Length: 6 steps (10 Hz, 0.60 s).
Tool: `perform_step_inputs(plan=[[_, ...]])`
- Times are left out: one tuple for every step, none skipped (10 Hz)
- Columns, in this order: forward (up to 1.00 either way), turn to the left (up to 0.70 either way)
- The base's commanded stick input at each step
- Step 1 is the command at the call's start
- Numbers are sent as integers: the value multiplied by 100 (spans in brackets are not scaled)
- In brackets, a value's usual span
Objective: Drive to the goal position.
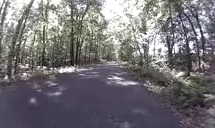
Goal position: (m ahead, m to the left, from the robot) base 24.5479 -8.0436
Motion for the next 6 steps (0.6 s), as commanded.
perform_step_inputs(plan=[[45,0],[45,0],[45,0],[45,0],[45,0],[45,0]])
